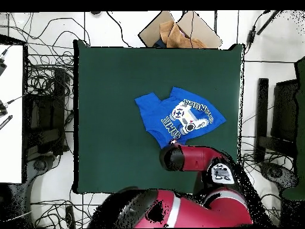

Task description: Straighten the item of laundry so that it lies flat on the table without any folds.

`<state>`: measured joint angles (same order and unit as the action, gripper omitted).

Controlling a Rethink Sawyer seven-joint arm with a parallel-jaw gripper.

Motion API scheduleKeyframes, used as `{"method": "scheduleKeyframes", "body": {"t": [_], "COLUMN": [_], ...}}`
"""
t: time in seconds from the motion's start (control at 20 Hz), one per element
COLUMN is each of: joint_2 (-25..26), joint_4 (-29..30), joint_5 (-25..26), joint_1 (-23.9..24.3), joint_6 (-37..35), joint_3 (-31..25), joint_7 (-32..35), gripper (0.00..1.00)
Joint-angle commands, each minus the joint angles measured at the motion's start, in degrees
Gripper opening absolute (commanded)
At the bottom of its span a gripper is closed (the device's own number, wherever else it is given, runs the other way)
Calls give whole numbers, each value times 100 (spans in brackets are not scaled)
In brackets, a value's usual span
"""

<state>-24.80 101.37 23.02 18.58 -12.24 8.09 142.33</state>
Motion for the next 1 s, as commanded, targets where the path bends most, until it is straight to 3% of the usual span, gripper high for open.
{"method": "scheduleKeyframes", "body": {"t": [0.05, 1.0], "joint_2": [-121, -130], "joint_4": [15, 76], "joint_5": [-468, -791], "joint_1": [300, 304], "joint_6": [-228, -463], "joint_3": [-624, -718], "joint_7": [389, 406], "gripper": [0, 0]}}
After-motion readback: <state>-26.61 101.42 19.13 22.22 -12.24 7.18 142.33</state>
